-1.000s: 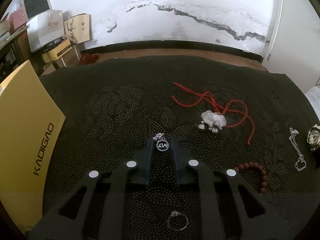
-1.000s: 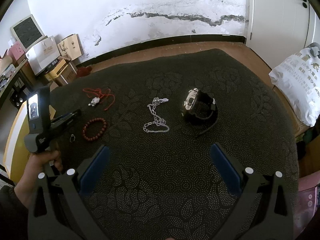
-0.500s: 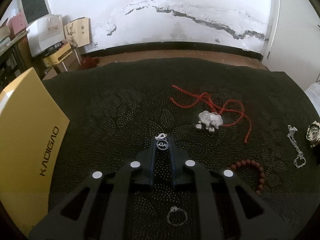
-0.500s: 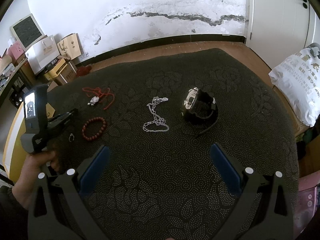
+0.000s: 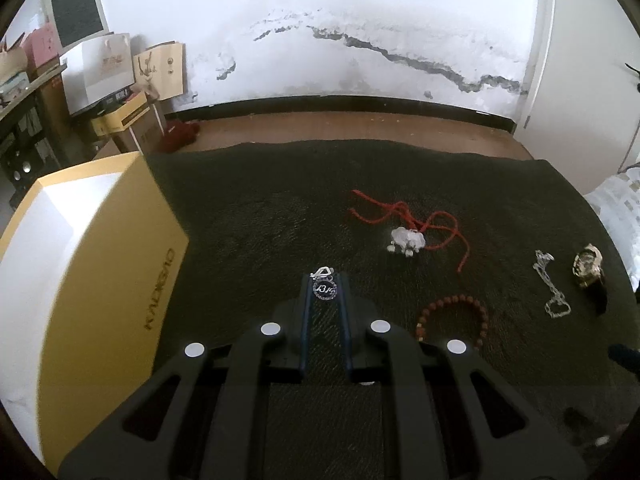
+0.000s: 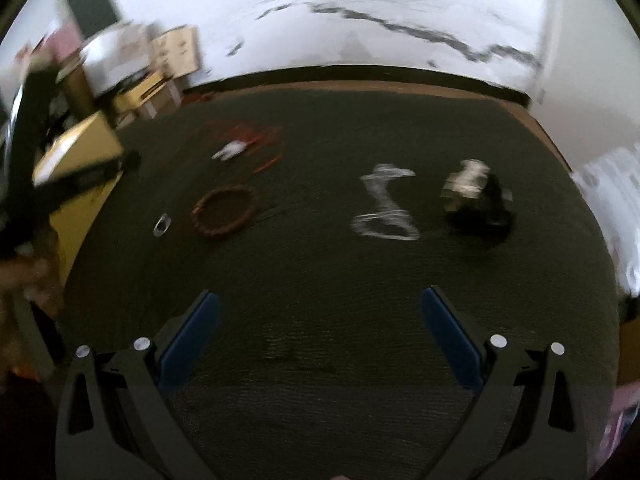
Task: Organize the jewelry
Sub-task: 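Grasp the red bead bracelet with the right tool while the left tool holds the ring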
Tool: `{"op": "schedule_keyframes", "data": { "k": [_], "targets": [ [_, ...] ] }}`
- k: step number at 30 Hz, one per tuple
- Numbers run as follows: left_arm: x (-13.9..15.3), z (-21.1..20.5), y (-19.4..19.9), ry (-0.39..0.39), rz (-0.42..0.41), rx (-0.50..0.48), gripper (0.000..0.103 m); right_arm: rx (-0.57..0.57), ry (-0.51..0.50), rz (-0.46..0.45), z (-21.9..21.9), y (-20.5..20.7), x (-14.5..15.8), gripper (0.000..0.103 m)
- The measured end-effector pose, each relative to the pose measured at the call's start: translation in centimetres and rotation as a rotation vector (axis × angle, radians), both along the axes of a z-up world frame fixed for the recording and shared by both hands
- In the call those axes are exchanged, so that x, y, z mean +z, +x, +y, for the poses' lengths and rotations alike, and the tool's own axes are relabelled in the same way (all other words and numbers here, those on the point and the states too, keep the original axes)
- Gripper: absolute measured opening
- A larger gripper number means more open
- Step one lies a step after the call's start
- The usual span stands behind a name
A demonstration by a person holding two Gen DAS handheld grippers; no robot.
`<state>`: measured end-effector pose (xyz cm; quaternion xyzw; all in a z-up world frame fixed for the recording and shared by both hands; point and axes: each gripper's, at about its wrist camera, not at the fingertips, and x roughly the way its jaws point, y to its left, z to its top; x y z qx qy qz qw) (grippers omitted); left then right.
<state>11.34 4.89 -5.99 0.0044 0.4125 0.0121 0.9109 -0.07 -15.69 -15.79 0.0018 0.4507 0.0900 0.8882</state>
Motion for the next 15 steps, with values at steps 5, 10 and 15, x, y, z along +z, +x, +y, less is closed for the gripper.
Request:
{"op": "schedule_keyframes", "data": {
  "k": [5,10,15],
  "targets": [
    [1.1,1.4,-1.0,-0.016,-0.016,0.006,0.012,0.045,0.002,-0.046,3.2,1.5,-0.2,0.097],
    [1.5,2.4,-1.8,-0.011,-0.029,-0.004,0.012,0.021,-0.03,-0.072,5.6,4.5,-0.7,0.097],
    [1.5,3.2,-2.3,-0.012,-0.032,-0.013,0.012,-0.019,-0.086,-0.034,7.6,7.6,-2.8,0.097]
  ]
}}
